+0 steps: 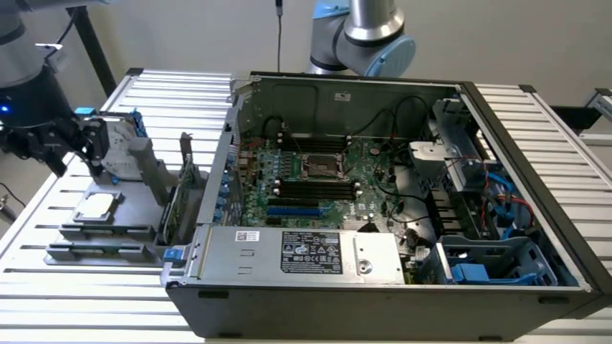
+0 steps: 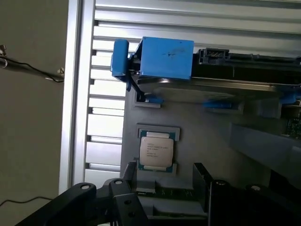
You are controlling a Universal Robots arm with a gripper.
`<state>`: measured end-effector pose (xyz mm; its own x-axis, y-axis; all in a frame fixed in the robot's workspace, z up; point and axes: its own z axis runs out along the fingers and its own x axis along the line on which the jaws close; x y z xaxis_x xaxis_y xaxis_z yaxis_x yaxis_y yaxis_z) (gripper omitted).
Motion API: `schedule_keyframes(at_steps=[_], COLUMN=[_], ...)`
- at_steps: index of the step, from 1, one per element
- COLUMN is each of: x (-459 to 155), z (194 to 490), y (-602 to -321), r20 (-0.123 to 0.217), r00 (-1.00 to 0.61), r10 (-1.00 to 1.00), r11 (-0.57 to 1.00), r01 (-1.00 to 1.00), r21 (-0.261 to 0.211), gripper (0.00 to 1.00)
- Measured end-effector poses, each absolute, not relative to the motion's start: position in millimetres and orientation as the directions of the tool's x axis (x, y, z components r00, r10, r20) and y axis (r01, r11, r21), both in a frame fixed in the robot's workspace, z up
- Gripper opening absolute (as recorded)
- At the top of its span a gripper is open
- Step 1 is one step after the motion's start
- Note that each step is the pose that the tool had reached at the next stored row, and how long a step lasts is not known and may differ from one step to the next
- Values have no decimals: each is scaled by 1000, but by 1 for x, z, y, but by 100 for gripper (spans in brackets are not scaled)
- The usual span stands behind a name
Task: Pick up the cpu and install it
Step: 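Pick up the cpu and move it towards the insertion slot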
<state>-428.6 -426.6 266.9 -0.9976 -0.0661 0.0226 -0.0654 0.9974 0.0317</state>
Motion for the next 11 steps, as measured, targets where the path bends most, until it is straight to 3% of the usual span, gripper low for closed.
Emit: schedule_keyframes(at_steps=[11], x=[-426], z=[249], y=[-433], r20=[32], r00=[-998], r10=[-50], r11=[998], r01=[-49], r21=[32], gripper=[60])
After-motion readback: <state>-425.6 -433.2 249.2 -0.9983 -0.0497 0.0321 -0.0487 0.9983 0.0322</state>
